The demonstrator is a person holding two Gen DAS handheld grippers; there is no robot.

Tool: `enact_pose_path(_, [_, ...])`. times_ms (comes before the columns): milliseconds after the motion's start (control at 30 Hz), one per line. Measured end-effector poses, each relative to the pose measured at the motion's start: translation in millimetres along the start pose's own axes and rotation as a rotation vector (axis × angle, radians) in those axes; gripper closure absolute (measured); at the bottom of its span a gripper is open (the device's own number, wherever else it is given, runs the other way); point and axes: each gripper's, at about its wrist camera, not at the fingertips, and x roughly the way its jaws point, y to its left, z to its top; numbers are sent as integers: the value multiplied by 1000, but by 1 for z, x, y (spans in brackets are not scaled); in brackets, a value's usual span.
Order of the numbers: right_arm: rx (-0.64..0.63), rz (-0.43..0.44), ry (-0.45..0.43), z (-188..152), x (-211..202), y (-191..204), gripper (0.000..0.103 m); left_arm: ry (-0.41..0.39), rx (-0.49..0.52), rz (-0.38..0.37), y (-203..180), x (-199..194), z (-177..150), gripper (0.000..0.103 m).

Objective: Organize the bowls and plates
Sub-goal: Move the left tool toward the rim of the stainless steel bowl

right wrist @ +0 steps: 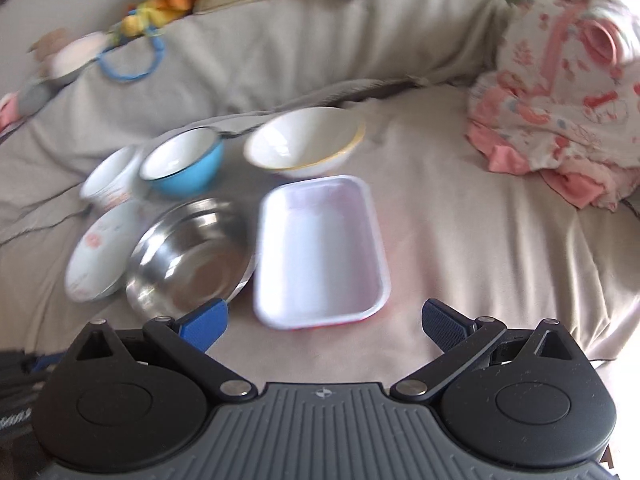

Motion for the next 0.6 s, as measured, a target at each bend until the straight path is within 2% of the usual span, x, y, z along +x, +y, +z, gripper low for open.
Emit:
enact_pose_path(100, [72,26,73,15,32,-32,0,126,-100,-124,9,43,10,86])
enact_pose_path(167, [80,52,118,20,50,-44,0,166,-170,-182,13,65,11,86])
enact_pose_path(200, [88,71,145,22,59,-49,1,162,-186,-188,13,72,12,86])
enact_pose_path(300, [88,106,160,28,77,-56,14,120,-208,-167,9,85,19,86])
enact_pose_path(433, [105,148,185,33,100,-60,31,133,-223,-135,3,106,28,86])
enact_pose_path(600, [160,238,224,32,125,-67,37,165,-195,-110,-3,126,29,85])
